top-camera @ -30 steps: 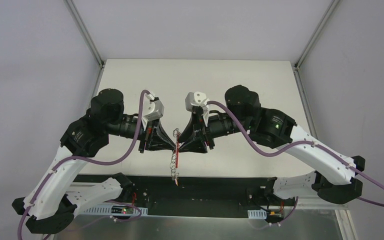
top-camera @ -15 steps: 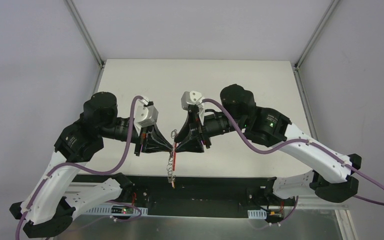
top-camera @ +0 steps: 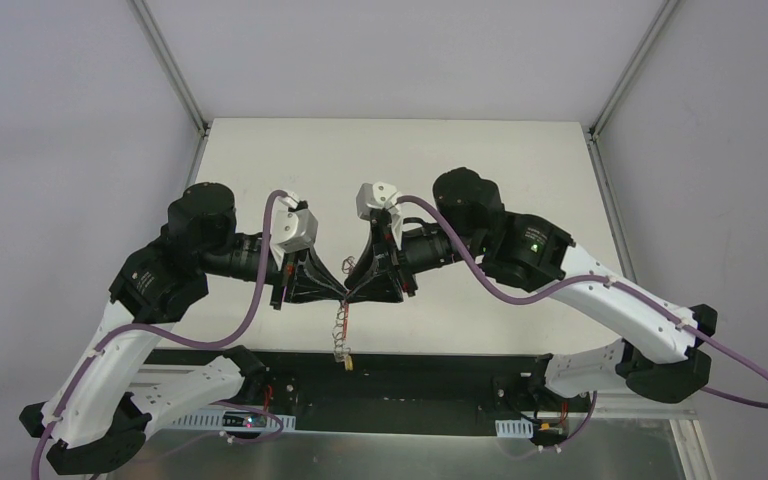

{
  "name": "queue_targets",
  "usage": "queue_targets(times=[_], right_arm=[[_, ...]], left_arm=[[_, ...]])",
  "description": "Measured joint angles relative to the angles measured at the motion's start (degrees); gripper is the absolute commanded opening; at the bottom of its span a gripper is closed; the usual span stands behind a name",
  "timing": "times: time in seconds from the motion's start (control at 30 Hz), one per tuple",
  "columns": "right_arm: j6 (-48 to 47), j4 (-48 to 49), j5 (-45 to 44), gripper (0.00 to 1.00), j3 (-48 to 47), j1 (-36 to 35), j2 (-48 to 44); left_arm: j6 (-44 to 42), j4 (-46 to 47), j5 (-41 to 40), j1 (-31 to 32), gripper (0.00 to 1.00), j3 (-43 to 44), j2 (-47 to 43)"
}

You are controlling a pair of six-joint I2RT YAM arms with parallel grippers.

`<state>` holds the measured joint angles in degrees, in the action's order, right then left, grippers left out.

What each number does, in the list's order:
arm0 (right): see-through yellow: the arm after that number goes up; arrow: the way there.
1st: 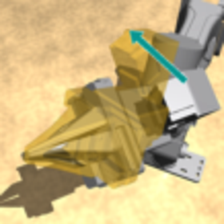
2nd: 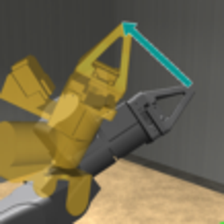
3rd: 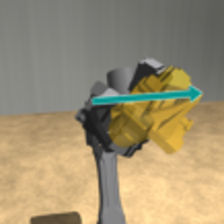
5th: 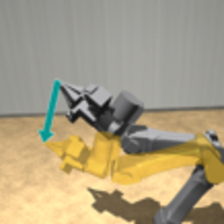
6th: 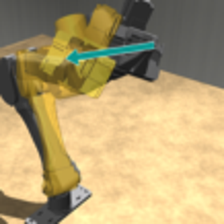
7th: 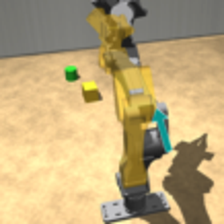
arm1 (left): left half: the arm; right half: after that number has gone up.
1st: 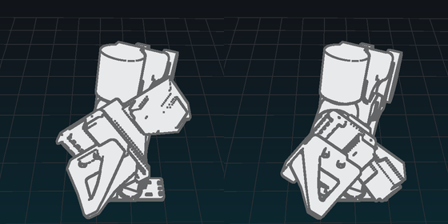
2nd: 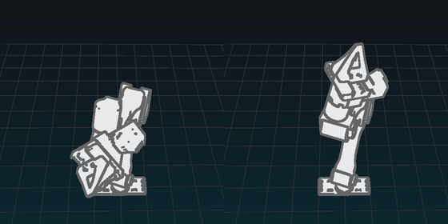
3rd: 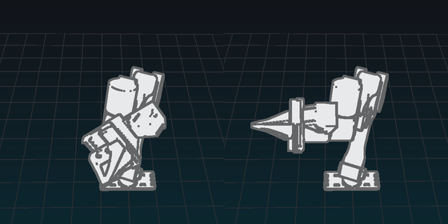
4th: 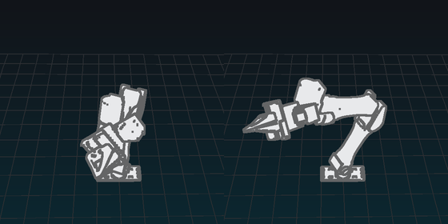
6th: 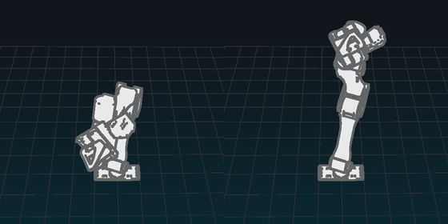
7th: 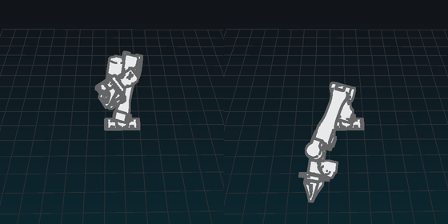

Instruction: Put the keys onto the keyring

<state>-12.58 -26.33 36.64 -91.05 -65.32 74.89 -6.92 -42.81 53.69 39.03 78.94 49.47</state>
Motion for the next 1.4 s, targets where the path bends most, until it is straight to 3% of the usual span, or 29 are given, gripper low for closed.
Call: queue_targets(times=[0.4, 0.67, 1.1, 1.4], right_arm=[[-0.37, -0.66, -0.22, 0.19, -0.02, 0.37, 0.57], [-1.05, -1.97, -0.22, 0.0, -0.87, 0.48, 1.4], [-2.25, 0.15, -6.38, 0.0, 1.53, -1.68, -0.85], [-1.84, 2.47, -9.18, 0.0, 4.44, -2.12, -5.11]], left_arm=[[0.02, 0.02, -1.55, 0.0, 0.0, 0.33, -0.04], [0.11, -0.13, -1.73, 0.0, 0.0, 0.44, -0.11], [0.28, 0.09, -2.19, 0.0, 0.0, 0.55, -0.74], [2.36, 8.66, -2.08, 0.0, 0.3, -0.61, -4.61]])
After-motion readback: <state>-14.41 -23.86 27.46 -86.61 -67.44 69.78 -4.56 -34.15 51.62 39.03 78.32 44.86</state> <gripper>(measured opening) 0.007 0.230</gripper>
